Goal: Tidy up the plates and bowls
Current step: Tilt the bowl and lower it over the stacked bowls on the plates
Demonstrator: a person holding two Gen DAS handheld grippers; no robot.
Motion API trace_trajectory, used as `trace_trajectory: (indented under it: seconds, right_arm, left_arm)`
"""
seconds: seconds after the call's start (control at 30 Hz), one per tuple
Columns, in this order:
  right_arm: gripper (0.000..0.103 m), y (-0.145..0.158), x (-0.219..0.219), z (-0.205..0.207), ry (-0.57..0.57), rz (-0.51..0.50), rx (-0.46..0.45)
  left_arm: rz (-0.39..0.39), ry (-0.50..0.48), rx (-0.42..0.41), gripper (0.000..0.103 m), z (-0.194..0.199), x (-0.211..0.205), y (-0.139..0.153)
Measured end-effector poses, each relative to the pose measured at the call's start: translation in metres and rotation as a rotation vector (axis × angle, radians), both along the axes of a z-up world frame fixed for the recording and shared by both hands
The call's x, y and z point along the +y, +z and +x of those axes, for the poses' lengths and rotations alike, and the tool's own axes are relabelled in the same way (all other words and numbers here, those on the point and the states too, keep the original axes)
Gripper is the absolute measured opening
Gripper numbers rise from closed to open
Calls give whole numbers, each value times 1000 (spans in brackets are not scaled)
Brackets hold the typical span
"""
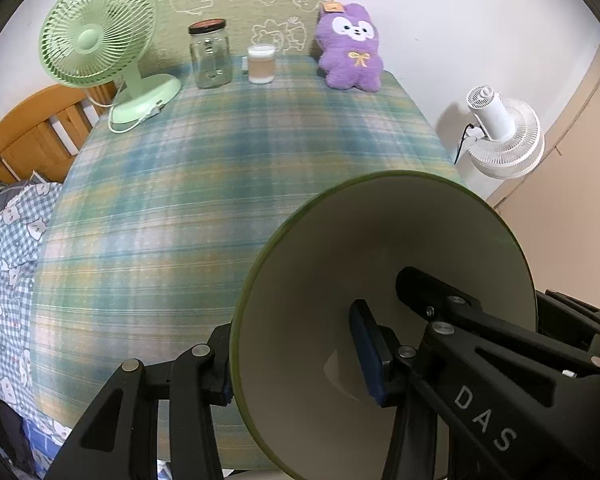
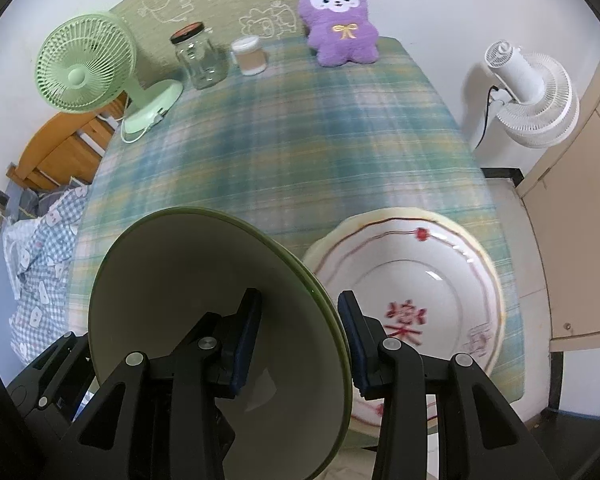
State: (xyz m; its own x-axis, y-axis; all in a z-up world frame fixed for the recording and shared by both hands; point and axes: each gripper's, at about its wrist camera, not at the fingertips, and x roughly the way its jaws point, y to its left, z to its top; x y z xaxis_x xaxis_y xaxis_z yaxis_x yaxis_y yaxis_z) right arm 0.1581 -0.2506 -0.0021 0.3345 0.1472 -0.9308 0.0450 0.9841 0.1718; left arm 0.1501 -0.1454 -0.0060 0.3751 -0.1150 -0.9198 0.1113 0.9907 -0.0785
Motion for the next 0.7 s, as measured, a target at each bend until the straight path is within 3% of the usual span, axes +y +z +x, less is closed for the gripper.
trace_trajectory:
  seconds: [0.7]
  right_arm:
    - [43,-27,-96,6,-55,-17,60]
  left_arm:
    - [-22,-40,65,48,13,-96,-30]
